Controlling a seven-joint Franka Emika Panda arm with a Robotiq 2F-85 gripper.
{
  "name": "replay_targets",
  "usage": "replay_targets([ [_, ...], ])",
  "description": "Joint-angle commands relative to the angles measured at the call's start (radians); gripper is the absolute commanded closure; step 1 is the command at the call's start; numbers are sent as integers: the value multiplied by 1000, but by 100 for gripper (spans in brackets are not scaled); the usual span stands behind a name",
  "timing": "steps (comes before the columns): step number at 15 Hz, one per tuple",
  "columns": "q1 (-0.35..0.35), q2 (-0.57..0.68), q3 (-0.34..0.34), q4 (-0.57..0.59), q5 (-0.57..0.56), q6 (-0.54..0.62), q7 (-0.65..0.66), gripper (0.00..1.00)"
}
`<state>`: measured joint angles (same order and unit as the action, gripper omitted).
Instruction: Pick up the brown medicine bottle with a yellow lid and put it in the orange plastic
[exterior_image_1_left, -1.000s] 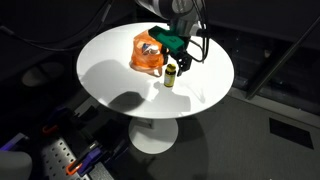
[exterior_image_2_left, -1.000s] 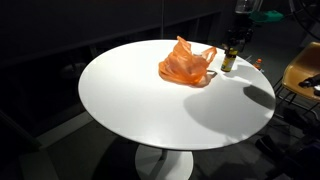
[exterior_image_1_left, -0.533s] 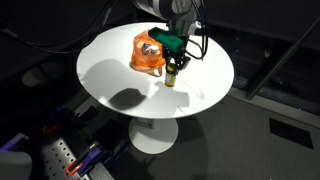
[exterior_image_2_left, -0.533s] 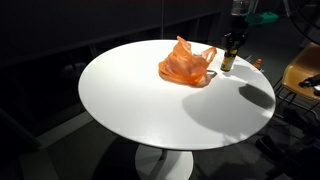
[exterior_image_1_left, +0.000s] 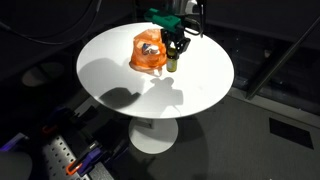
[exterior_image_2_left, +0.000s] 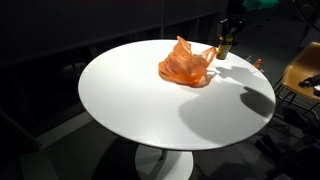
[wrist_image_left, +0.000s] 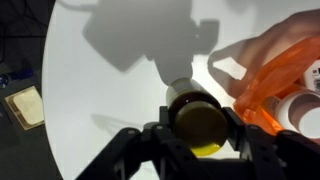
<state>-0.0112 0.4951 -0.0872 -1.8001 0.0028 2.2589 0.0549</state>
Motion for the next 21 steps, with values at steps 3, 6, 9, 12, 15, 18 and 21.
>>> replay_targets([
  [3, 75, -125, 4, -61, -112, 9, 92, 70],
  [6, 95, -166, 29, -77, -138, 10, 73, 70],
  [9, 95, -196, 69, -96, -118, 22, 14, 70],
  [12, 89, -205, 108, -99, -95, 17, -46, 70],
  [15, 87, -188, 136, -87, -77, 9, -98, 70],
  [18, 80, -157, 158, -67, -37, -12, -157, 70],
  [21, 79, -119, 169, -50, -8, -20, -197, 70],
])
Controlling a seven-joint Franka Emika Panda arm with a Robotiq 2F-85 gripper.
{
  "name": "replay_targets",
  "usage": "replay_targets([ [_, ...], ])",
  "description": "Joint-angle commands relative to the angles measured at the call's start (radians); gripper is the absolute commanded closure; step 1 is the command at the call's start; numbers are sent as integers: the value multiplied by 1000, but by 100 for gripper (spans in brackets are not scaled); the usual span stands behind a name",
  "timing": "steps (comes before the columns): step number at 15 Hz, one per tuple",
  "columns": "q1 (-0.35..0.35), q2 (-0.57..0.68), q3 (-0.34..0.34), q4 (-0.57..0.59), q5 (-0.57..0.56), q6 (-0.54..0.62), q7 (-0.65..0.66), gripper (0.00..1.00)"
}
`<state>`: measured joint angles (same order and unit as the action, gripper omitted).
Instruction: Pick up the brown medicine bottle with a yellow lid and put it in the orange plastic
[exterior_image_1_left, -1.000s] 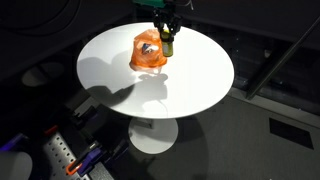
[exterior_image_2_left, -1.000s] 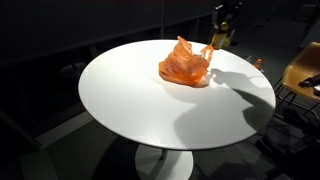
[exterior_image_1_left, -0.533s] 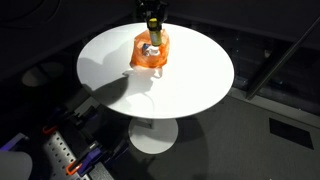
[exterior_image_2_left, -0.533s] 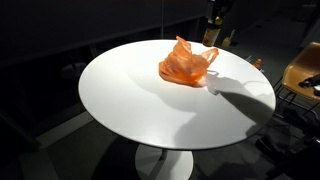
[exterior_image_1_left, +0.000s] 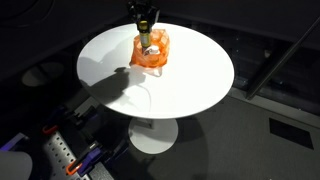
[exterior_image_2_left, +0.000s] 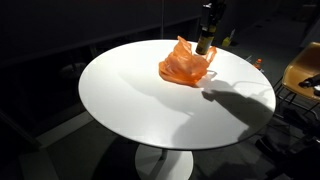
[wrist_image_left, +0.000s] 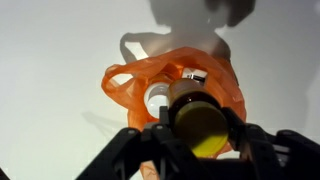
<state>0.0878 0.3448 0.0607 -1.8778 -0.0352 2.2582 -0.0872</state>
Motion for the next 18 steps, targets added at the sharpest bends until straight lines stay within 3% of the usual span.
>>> replay_targets([
  [1, -20, 46, 20, 31, 32, -19, -60, 70],
  [15, -89, 226, 20, 150, 80, -84, -108, 70],
  [16, -89, 228, 18, 155, 79, -91, -105, 28],
  [18, -92, 223, 16, 157, 80, -103, -99, 13],
])
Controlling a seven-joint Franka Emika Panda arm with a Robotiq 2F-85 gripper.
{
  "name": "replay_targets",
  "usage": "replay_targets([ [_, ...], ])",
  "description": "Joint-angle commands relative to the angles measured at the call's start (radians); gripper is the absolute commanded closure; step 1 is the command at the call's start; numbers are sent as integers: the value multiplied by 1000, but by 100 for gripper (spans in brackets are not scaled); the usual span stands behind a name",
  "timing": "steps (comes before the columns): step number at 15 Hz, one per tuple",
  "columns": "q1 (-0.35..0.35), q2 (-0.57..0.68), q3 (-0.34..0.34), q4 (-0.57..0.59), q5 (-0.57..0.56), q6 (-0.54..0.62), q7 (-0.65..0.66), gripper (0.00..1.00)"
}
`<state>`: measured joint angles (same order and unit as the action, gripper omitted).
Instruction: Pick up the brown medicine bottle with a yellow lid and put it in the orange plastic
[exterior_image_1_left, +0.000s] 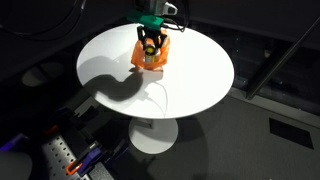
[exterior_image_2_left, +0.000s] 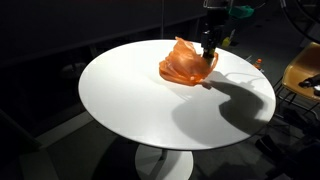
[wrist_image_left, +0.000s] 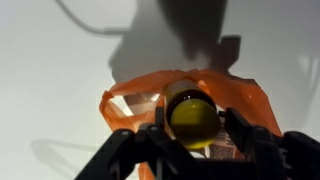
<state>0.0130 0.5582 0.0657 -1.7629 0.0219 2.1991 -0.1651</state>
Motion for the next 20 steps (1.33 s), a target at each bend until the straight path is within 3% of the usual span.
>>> replay_targets([
  [1, -16, 3, 8, 42, 20, -49, -16, 5],
  [3, -15, -3, 4, 46, 17, -55, -7, 0],
  [7, -21, -24, -6, 50, 17, -80, 14, 0],
  [13, -44, -95, -59, 52, 7, -266, 79, 0],
  [15, -51, -139, -74, 32, 0, -339, 87, 0],
  [20, -51, -274, -113, -73, -38, -384, 136, 0],
])
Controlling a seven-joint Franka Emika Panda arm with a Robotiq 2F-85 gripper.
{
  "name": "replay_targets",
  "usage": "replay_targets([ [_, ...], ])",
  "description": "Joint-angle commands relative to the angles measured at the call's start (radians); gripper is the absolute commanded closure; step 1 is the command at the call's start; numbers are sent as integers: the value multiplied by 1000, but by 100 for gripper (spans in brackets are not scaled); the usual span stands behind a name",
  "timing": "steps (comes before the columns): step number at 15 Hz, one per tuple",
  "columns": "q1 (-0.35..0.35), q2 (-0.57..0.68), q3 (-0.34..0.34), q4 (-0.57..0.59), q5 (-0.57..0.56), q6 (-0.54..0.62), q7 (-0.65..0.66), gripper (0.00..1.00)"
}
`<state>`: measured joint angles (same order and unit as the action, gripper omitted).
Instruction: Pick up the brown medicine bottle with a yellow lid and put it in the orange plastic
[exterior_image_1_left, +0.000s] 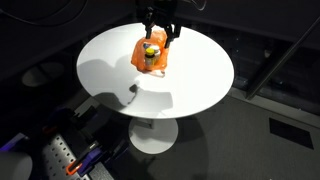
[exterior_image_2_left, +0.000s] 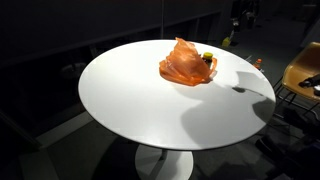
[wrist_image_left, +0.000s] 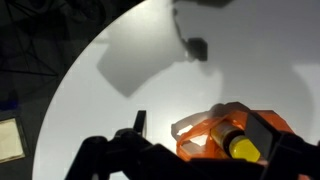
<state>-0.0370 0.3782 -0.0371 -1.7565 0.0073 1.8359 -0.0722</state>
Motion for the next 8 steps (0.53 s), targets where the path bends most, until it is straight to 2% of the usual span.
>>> replay_targets([
  [1, -1, -118, -14, -101, -27, -21, 50, 0],
  [5, -7, -160, -22, -144, -30, -50, 41, 0],
  [6, -8, -124, -16, -104, -14, -37, 25, 0],
  [8, -8, -127, -16, -110, -14, -38, 25, 0],
])
